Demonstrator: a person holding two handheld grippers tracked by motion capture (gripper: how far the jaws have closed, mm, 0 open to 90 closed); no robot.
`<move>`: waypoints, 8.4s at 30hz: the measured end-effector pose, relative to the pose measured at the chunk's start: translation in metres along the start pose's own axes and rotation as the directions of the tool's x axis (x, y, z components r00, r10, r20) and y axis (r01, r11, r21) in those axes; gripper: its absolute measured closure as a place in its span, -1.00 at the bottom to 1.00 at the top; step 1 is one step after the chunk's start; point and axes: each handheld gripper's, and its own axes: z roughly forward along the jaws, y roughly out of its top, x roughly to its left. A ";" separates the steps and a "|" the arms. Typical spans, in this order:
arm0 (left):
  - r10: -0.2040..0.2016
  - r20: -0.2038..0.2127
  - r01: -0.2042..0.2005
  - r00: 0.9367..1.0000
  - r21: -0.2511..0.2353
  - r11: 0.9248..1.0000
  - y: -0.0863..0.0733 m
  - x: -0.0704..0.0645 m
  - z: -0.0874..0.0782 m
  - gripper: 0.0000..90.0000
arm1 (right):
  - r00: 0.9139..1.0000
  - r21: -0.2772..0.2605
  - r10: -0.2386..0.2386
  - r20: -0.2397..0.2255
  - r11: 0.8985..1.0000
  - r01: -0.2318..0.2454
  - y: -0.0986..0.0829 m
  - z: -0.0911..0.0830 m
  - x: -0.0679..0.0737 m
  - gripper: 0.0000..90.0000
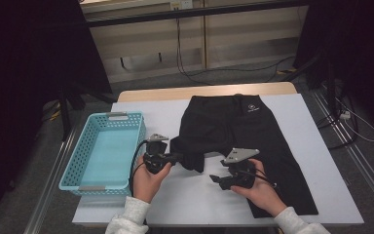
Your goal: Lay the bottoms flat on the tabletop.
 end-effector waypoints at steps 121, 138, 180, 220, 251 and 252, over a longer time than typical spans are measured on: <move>0.016 -0.142 -0.012 0.990 0.029 1.000 -0.017 0.013 0.003 -0.49 | 0.996 0.066 -0.025 -0.080 0.997 0.031 0.011 0.023 0.002 1.00; -0.036 -0.164 0.046 0.986 0.059 0.997 -0.018 0.017 0.016 -0.32 | 0.998 0.085 -0.009 -0.055 0.996 0.014 -0.012 -0.016 -0.014 1.00; -0.127 -0.071 0.131 0.989 0.052 0.990 -0.003 0.016 0.014 0.20 | 0.985 0.040 -0.054 -0.165 0.997 0.061 -0.011 -0.031 0.010 1.00; -0.104 -0.067 0.111 0.992 0.097 0.989 -0.012 0.018 0.033 0.97 | 0.998 0.043 -0.052 0.019 0.998 0.051 0.006 0.010 0.005 0.46; -0.140 -0.084 0.144 0.987 0.037 0.989 -0.008 0.028 0.024 0.97 | 0.994 -0.079 0.096 0.055 0.993 -0.092 0.014 -0.027 -0.038 1.00; -0.139 -0.084 0.143 0.987 0.034 0.989 -0.008 0.029 0.024 0.97 | 0.994 -0.073 0.093 0.062 0.993 -0.088 0.013 -0.027 -0.039 1.00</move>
